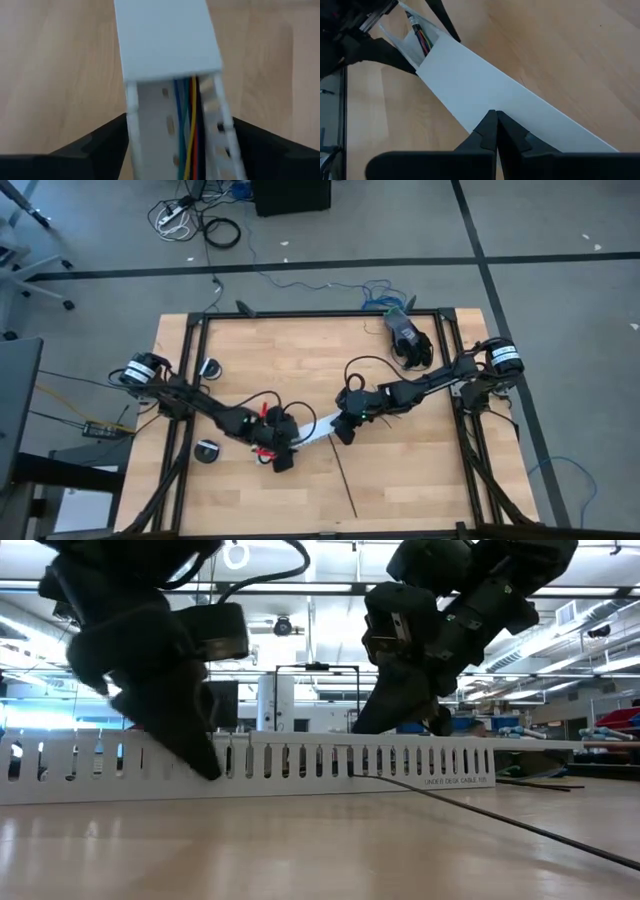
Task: Ziptie cables
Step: Close the lid on the cable duct
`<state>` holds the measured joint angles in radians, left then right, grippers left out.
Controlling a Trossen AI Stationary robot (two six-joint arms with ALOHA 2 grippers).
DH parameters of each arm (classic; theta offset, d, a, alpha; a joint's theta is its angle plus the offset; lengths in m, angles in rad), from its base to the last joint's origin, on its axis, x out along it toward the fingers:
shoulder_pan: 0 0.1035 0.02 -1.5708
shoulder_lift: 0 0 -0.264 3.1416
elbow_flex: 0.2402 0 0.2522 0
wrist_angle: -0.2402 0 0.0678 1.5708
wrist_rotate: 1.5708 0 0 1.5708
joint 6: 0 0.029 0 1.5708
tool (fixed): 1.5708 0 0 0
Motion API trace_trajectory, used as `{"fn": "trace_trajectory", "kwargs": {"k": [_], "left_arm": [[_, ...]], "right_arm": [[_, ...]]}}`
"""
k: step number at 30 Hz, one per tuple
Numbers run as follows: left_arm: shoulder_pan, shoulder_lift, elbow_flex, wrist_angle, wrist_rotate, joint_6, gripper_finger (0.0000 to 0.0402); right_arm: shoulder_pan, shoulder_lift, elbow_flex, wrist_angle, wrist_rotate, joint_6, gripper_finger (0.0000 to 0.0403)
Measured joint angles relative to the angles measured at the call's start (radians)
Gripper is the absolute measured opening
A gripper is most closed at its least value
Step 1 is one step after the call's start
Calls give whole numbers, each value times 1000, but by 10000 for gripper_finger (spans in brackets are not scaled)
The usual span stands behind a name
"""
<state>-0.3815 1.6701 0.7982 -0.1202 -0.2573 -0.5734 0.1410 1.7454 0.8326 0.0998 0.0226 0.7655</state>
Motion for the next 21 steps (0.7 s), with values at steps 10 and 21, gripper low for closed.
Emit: {"fn": "trace_trajectory", "kwargs": {"k": [10,21], "left_arm": [[-52,-3,0,-38,-100,-88,294],[-65,-2,0,-13,-132,-112,294]], "right_arm": [[-1,0,-2,14,7,-10,0],[-1,1,-3,33,9,-16,0]]}}
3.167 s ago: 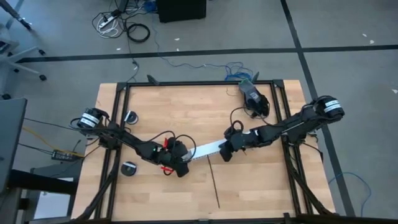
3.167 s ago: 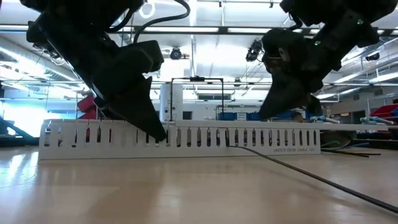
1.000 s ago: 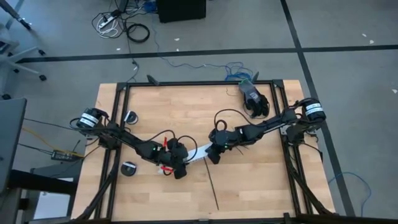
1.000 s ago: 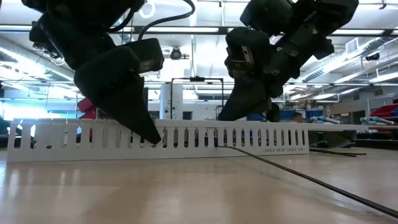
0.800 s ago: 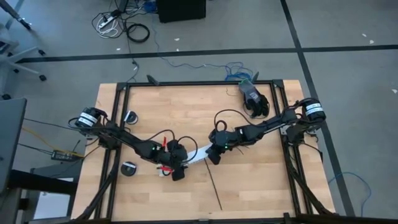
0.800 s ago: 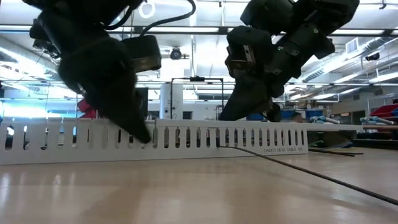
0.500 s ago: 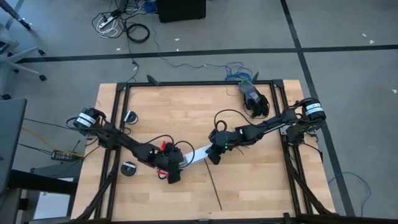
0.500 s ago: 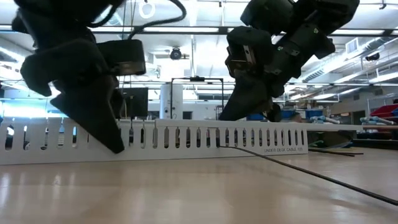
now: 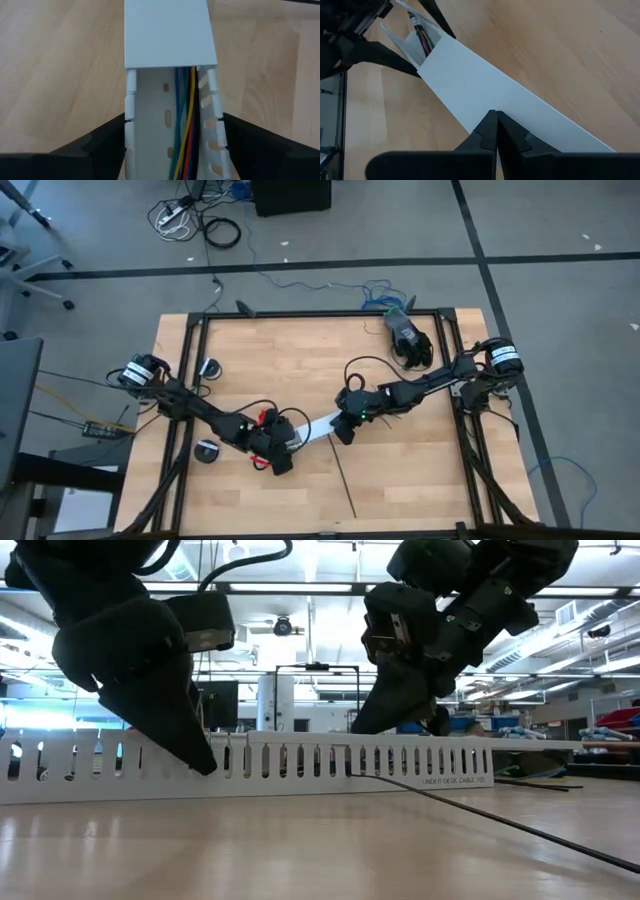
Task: Ziptie cables
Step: Close the lid on the cable duct
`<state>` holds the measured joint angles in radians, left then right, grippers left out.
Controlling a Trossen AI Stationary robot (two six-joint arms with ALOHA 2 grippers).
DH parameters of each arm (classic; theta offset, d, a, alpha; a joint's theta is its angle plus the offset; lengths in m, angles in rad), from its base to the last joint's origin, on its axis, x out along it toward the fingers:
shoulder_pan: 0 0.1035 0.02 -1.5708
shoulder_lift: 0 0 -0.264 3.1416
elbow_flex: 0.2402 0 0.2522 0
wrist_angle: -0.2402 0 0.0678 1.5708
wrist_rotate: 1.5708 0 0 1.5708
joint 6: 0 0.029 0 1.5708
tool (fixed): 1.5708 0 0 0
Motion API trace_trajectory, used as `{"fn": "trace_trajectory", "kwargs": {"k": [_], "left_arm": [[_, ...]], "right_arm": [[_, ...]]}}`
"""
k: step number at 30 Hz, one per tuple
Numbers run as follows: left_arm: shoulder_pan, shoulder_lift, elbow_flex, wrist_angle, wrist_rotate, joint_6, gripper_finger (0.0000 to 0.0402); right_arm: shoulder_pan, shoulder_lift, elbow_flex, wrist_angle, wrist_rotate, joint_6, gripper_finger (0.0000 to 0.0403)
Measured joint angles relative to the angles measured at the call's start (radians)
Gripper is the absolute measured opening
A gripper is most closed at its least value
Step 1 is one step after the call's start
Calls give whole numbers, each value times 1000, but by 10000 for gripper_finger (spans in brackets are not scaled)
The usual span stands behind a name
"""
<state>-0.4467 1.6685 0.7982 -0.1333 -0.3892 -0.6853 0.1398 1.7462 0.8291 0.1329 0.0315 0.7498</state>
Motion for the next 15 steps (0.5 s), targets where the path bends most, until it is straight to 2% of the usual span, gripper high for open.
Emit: {"fn": "trace_trajectory", "kwargs": {"k": [8,15], "left_arm": [[-1,10,0,-5,-3,-4,288],[-1,11,0,-19,-19,-7,257]], "right_arm": [[-1,-24,-2,23,1,-15,0],[2,-28,0,-12,-1,1,0]]}}
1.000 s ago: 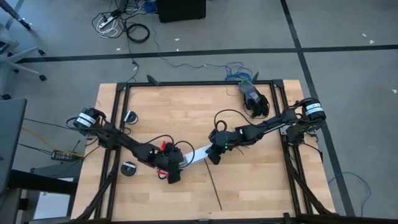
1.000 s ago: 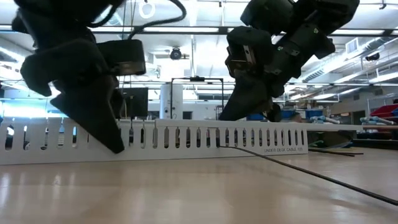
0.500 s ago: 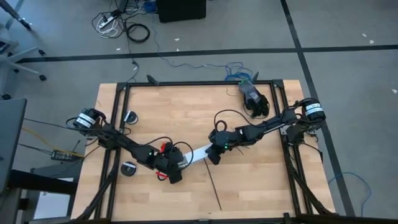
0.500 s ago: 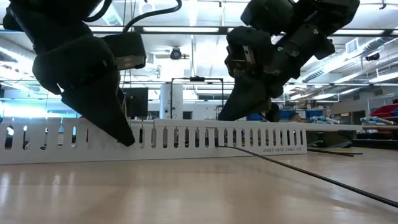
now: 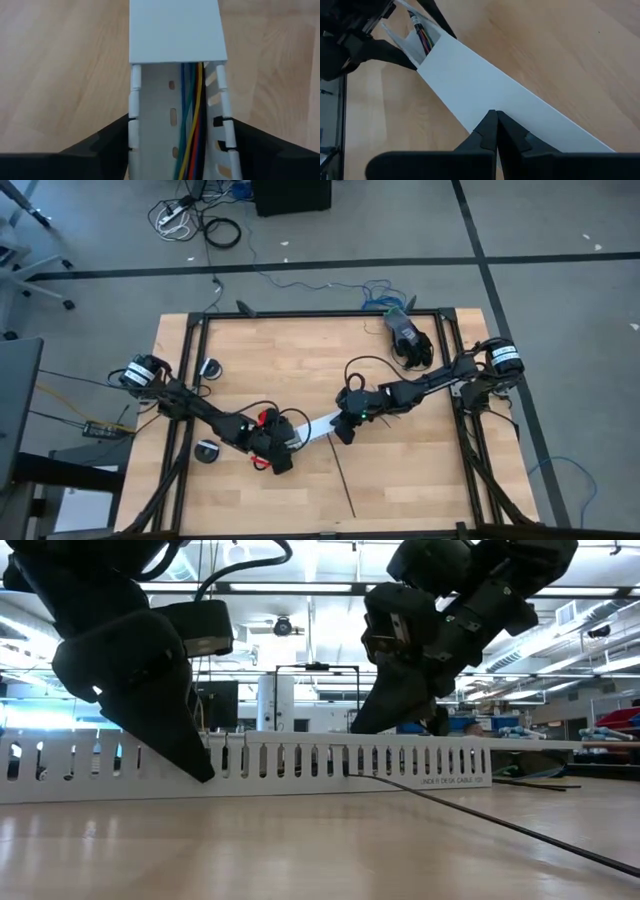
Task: Ziptie cables
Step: Close the lid on the cable duct
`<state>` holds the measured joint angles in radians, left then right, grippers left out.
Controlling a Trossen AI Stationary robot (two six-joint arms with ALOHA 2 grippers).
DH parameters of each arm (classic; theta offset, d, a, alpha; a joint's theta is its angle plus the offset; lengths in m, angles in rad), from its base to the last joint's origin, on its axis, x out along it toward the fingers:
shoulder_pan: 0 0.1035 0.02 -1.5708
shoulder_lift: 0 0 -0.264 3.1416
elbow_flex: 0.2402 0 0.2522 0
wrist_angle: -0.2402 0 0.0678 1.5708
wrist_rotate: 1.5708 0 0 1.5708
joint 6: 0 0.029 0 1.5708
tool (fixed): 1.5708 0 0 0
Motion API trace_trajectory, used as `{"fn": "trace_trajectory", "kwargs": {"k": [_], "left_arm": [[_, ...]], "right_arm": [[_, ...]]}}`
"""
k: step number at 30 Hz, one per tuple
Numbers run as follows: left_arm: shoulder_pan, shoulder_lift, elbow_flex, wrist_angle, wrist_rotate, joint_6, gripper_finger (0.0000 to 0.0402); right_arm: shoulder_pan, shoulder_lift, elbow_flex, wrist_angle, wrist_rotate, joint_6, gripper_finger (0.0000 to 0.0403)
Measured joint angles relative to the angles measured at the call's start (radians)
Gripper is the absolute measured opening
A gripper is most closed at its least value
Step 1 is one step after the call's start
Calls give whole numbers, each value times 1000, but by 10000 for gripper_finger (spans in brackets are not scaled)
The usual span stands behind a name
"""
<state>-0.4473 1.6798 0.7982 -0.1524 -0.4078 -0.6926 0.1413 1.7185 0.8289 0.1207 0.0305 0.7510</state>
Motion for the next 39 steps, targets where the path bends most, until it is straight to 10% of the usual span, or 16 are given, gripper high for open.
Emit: {"fn": "trace_trajectory", "kwargs": {"k": [39], "left_arm": [[13,0,-1,26,-26,7,239]], "right_arm": [[36,186,171,29,-82,-64,0]]}}
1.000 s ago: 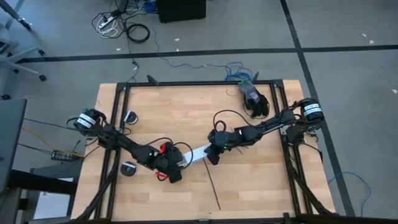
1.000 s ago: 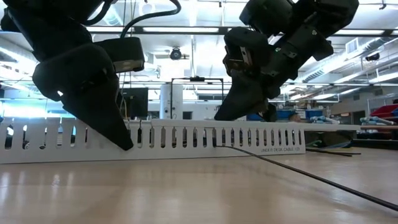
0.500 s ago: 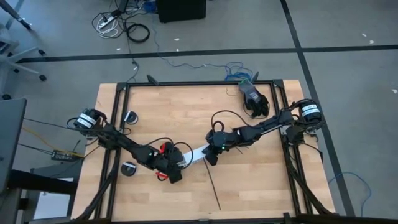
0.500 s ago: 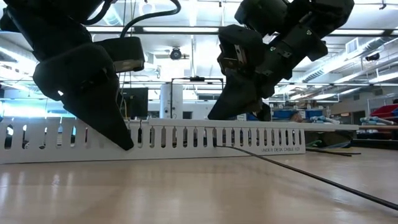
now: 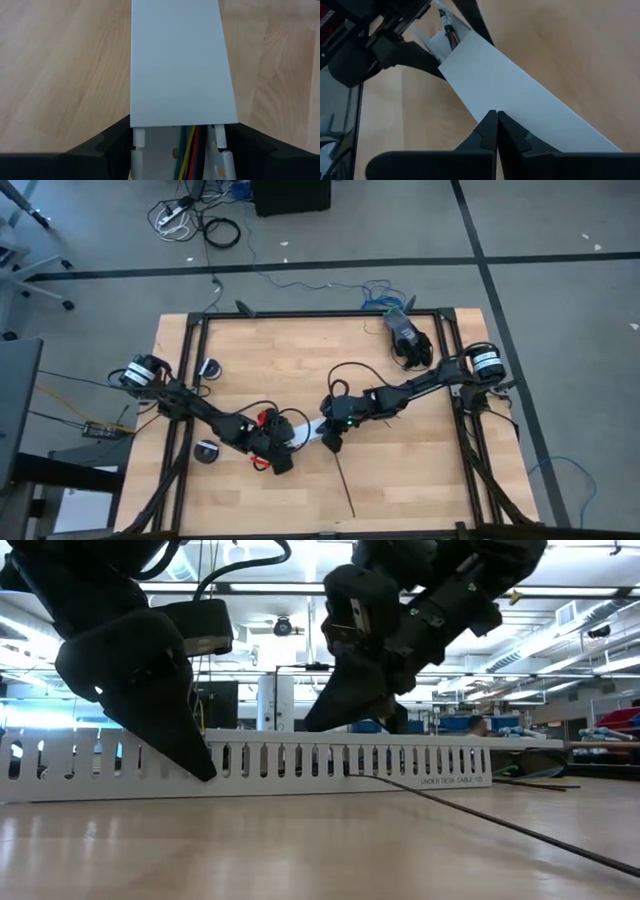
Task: Ziptie cables
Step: Close the lid on the cable duct
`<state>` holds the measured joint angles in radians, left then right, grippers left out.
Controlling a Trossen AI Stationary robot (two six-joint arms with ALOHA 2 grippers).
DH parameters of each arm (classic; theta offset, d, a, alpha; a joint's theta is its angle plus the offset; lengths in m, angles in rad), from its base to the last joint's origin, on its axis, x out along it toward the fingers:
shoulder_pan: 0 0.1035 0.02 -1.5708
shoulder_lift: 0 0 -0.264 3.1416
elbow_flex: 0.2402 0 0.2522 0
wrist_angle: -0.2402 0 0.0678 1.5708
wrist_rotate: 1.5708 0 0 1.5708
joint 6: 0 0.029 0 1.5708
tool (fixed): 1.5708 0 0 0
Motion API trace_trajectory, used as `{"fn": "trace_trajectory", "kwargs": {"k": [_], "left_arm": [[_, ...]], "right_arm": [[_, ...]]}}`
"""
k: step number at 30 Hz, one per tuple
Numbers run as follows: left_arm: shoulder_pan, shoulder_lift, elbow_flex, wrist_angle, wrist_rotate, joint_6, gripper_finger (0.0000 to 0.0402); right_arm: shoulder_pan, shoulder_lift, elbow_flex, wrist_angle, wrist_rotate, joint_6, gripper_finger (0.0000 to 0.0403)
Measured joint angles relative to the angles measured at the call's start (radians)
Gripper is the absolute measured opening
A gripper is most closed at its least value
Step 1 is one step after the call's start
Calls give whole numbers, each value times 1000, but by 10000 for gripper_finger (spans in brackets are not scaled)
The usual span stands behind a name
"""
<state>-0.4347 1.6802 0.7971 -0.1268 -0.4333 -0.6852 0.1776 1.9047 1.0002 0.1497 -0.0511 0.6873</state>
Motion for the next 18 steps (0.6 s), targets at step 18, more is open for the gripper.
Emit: {"fn": "trace_trajectory", "kwargs": {"k": [18], "left_arm": [[-28,-24,3,-85,59,27,290]], "right_arm": [[-1,13,24,-51,10,-4,0]]}}
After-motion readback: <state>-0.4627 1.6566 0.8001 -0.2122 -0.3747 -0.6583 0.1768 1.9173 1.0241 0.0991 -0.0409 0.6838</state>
